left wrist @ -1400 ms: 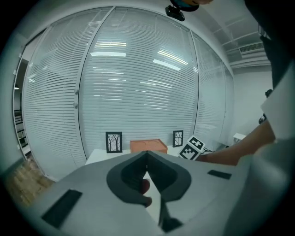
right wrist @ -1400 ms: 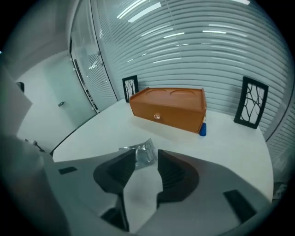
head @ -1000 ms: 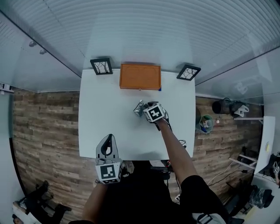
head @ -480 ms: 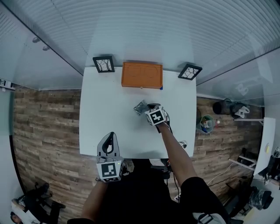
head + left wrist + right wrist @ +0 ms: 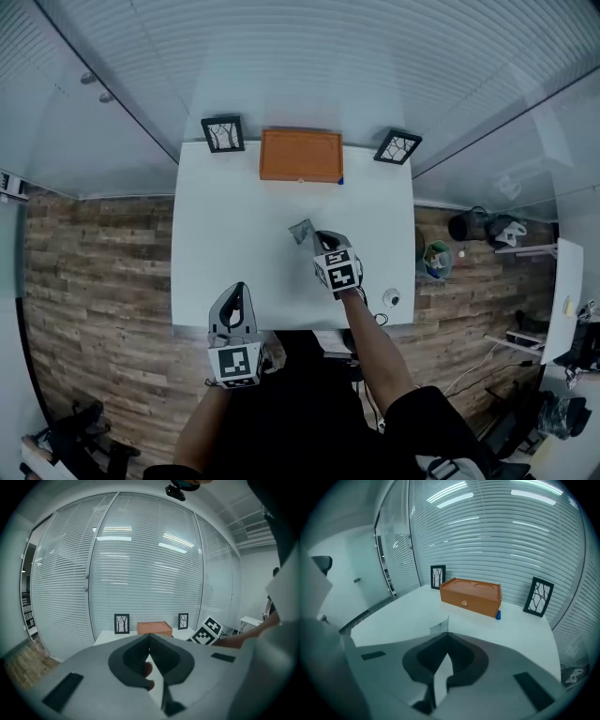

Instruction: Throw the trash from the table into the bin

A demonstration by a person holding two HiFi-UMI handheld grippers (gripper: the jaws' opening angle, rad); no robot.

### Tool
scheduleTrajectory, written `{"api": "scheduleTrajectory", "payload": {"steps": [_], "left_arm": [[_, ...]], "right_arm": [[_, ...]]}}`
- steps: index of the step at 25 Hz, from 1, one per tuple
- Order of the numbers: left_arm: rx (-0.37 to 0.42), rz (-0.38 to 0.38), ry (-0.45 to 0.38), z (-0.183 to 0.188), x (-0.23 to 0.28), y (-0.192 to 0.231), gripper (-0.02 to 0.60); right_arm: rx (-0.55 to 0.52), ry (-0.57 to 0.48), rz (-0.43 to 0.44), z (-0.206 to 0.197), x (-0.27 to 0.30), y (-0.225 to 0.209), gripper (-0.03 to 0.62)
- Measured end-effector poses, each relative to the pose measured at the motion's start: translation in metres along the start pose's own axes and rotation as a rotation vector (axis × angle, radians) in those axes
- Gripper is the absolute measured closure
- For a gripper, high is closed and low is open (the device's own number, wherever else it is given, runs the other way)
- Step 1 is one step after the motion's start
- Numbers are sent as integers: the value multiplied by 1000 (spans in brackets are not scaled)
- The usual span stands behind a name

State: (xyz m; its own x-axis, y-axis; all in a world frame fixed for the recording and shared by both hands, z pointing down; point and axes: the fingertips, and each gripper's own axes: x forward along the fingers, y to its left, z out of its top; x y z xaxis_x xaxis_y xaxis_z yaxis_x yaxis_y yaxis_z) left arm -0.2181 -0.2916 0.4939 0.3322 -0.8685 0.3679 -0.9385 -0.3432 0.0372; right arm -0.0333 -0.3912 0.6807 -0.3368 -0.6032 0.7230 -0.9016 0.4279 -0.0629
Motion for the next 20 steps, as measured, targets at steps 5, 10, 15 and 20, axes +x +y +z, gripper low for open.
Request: {"api": "scheduleTrajectory", "payload": {"steps": [5,10,15,20], "left_arm": [[-6,-15,-22,-13,-30,2,583],[-3,-12,-56,-28,-76,4,584],[-7,-25,-90,-49,-134,2,583],[-18,-37,-115,-66,-190,-6,583]], "right_arm": [[39,-129,-67,2,-48,30,589],[48,-284,-124,0,-111,72,589],[37,-401,-167,-14,-173,117,589],[50,-448,-181,-47,-225,162,589]]}}
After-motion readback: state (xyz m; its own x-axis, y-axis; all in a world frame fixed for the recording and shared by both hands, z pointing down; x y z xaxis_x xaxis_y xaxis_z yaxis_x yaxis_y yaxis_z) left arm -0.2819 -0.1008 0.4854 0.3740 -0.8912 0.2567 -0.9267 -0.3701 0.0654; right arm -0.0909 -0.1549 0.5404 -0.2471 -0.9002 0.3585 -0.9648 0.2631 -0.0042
